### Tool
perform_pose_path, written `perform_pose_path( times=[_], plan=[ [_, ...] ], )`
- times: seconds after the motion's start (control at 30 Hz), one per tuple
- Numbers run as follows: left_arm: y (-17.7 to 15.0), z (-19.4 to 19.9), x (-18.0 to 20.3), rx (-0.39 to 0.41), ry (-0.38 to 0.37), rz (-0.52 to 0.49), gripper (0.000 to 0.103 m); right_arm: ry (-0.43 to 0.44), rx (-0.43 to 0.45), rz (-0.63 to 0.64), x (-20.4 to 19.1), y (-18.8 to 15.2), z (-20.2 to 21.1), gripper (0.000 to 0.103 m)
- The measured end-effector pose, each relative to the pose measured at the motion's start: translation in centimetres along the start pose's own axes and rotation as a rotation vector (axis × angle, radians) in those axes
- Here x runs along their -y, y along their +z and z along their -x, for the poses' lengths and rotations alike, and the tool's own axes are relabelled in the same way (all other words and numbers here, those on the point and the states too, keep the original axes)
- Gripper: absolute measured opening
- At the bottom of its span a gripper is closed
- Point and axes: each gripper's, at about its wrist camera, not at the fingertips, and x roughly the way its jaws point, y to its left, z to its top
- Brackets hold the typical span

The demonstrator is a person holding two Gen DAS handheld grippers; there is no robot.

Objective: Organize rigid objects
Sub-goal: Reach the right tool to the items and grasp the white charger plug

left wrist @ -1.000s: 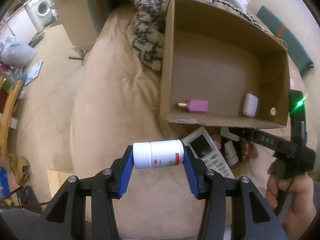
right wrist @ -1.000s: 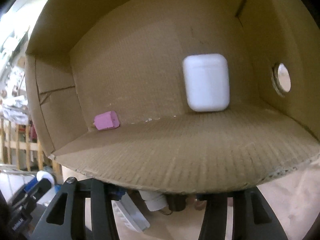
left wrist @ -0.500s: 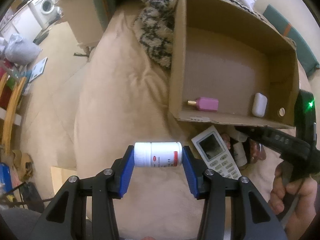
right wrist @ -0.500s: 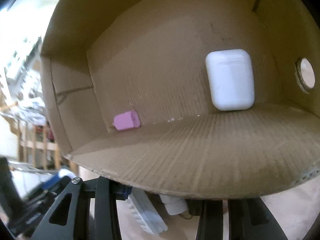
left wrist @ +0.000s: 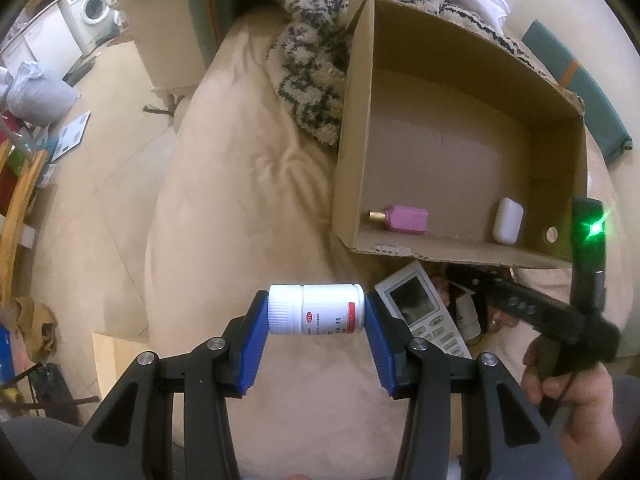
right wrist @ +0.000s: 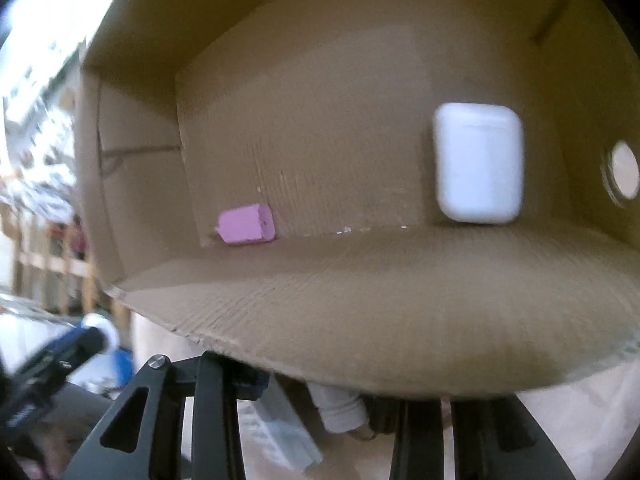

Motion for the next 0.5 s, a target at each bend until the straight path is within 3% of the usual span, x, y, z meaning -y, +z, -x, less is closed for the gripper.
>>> perform_pose_path(
  times=[0.1, 0.33, 0.5],
  plan=[
    [0.0, 0.0, 0.0, 0.003, 0.01, -0.004, 0.043, -0.062, 0.023, -0.016, -0.6, -0.2, 0.0, 0.031],
    [0.2, -0.4, -0.4, -0.007, 0.024, 0.017, 0.043, -0.116, 0.059, -0.09, -0.7, -1.8, 3.9, 0.031],
    [-0.1, 0.2, 0.0, 0.02, 0.039, -0.007, 0.043, -0.081, 0.103, -0.137, 0.3, -3.8, 8.2, 0.031]
  ],
)
